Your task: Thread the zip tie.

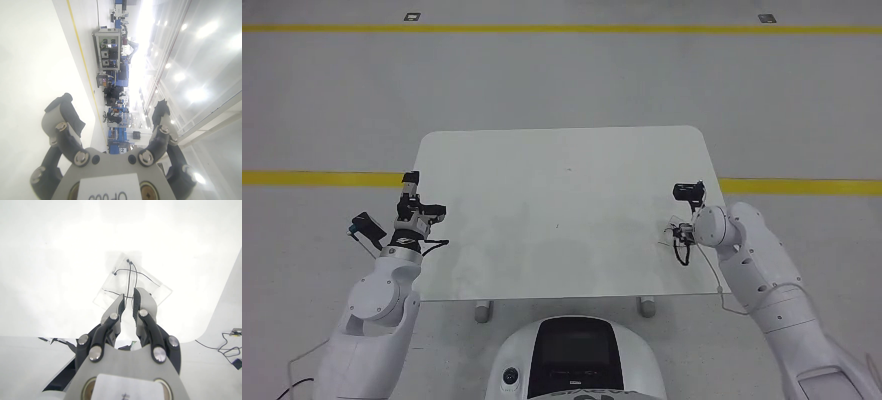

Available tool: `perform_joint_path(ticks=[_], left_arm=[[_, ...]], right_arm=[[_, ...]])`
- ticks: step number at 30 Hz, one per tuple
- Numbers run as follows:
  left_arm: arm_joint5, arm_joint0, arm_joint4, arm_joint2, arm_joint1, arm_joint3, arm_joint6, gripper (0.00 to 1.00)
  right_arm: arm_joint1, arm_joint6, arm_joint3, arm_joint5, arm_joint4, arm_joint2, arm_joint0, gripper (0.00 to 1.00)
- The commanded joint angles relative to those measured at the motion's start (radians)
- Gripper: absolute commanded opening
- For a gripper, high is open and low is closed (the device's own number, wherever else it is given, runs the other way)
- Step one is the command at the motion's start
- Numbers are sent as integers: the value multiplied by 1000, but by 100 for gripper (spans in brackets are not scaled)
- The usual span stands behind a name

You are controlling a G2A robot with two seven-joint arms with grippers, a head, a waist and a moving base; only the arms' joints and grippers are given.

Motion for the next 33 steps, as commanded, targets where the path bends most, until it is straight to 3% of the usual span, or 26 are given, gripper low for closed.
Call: perform_joint_path(ticks=[1, 33], left_arm=[[0, 0, 0, 0, 0, 0, 0, 100], [0, 0, 0, 0, 0, 0, 0, 100]], right_arm=[[-3, -2, 10, 8, -7, -9, 7, 11], [-46, -19, 170, 52, -50, -97, 94, 17]])
